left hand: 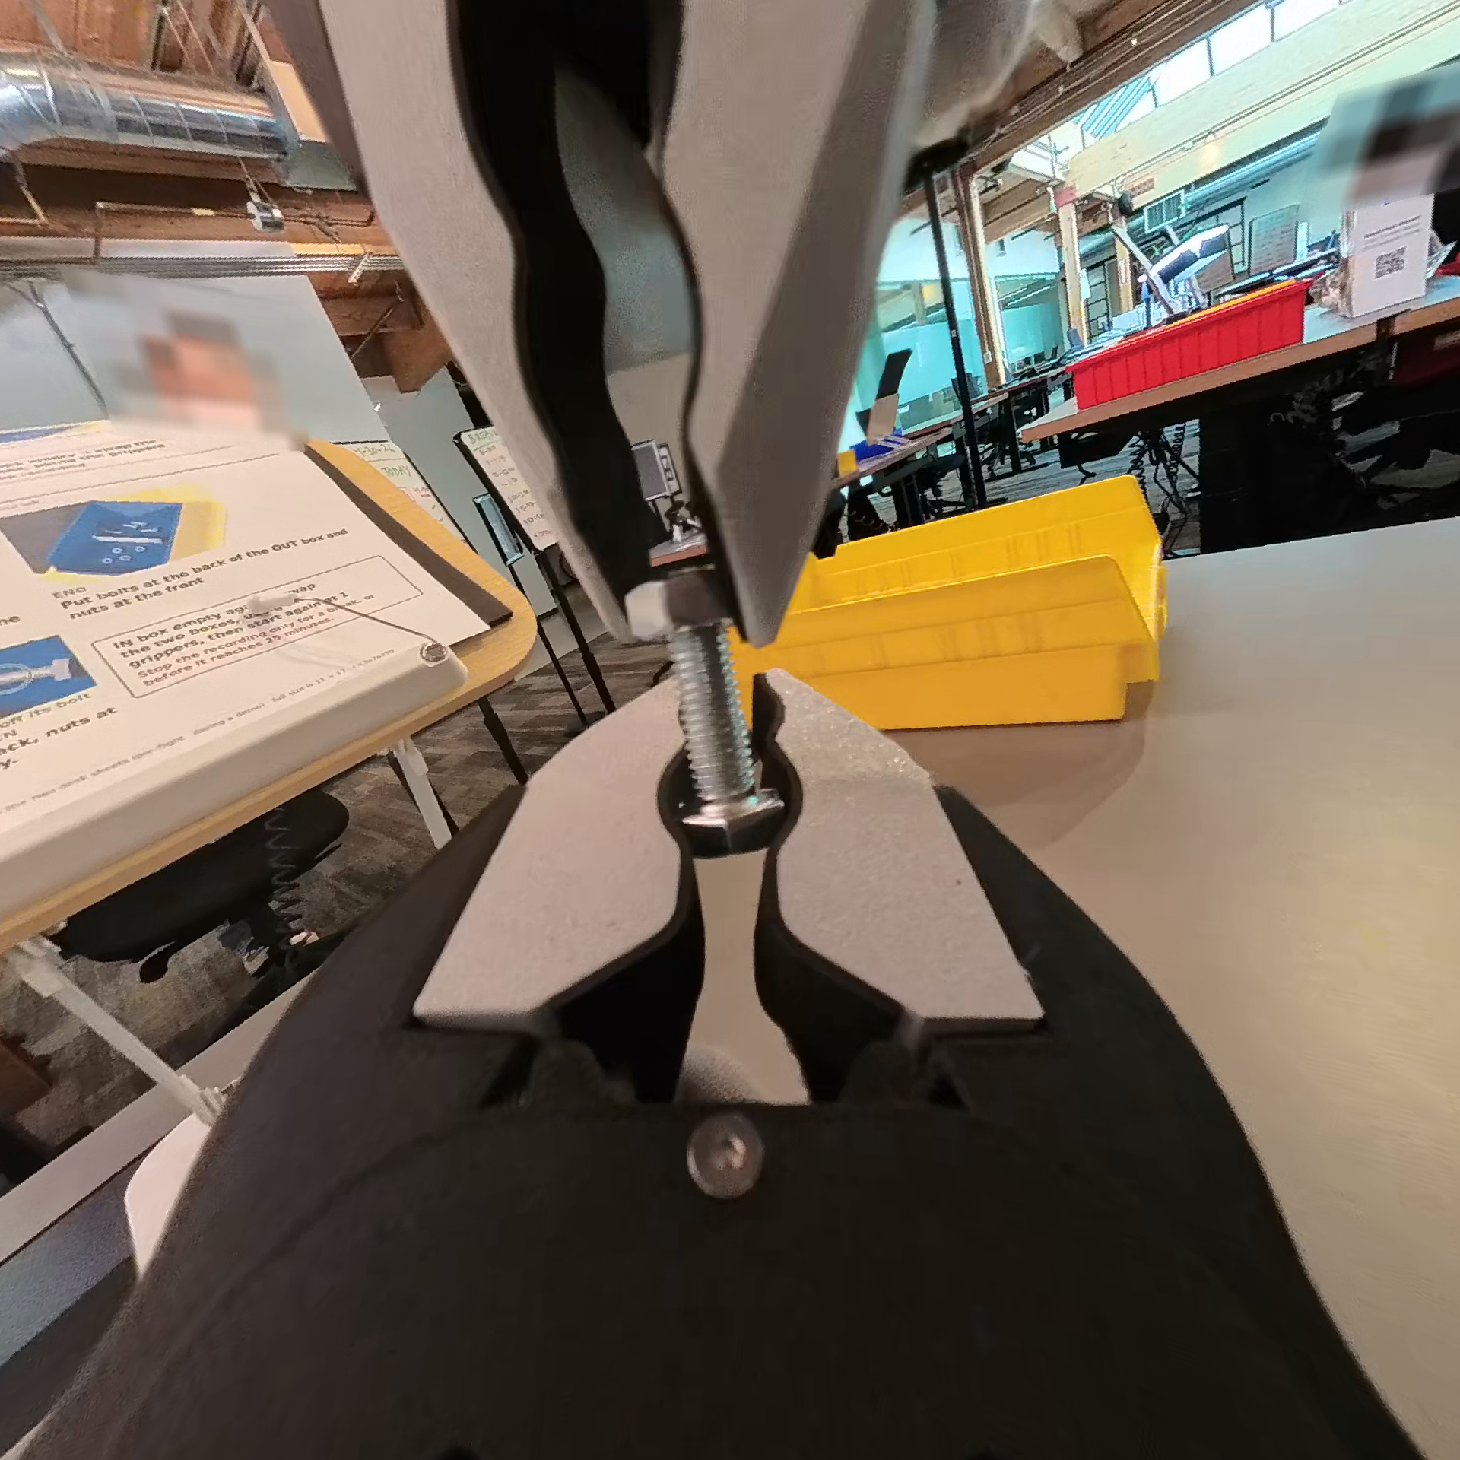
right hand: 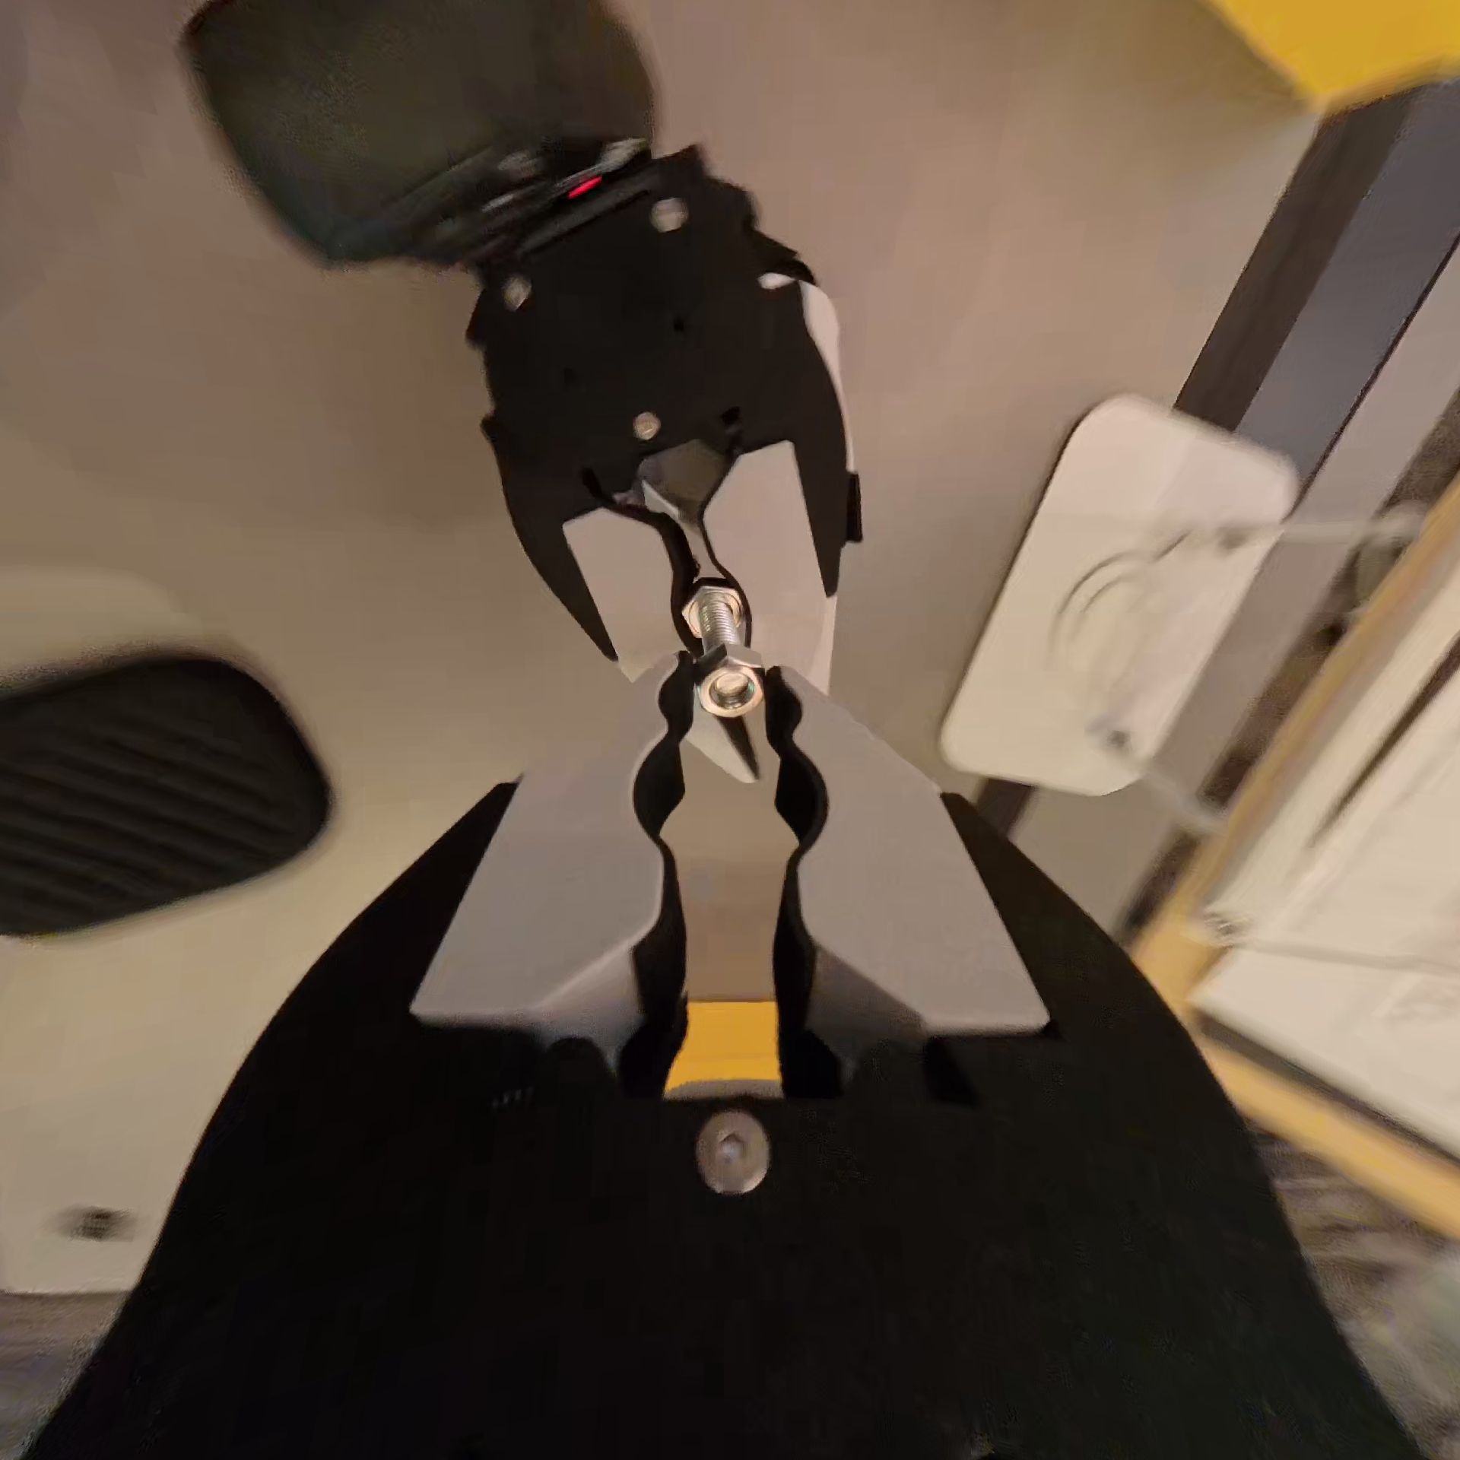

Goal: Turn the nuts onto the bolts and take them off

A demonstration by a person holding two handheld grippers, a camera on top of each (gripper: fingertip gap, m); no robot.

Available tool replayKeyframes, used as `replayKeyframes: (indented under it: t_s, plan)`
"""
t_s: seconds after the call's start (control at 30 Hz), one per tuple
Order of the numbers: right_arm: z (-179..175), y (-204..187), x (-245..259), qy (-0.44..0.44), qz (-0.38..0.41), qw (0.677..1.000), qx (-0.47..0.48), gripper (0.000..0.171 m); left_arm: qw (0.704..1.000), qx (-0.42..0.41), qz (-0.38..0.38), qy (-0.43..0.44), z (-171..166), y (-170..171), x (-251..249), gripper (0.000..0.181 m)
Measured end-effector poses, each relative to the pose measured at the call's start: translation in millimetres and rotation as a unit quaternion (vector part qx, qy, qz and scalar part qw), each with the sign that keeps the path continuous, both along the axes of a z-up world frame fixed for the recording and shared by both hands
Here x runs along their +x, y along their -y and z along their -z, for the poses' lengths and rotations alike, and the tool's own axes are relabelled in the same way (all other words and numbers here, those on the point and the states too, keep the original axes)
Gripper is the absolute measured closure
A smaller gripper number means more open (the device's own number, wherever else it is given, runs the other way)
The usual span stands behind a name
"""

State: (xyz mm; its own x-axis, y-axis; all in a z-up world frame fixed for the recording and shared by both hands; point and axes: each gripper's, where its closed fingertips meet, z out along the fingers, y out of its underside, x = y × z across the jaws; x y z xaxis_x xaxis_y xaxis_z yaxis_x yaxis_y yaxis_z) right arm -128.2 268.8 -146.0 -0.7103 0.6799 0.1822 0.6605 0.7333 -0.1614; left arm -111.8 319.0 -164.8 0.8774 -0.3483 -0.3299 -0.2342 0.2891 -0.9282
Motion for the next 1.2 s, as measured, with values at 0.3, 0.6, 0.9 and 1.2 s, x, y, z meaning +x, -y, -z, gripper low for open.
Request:
replayKeyframes:
  t_s: [0.3,0.6,0.9,1.2]
  plan:
    - [3,-6,7,0.013,0.166,0.981,-0.096,0.127,1.0,-0.002,0.002,-0.001,0,0,1,0.172]
    - [-7,-5,-5,-0.053,-0.22,0.963,0.143,0.136,1.0,-0.001,0.011,-0.003,1,2,4,0.172]
    - [1,-8,1,-0.031,-0.239,0.956,0.165,0.154,1.0,-0.001,0.01,-0.003,0,2,4,0.172]
    - [2,-5,-6,0.004,0.269,0.954,-0.132,0.154,1.0,-0.005,-0.006,0.009,-1,-3,-7,0.172]
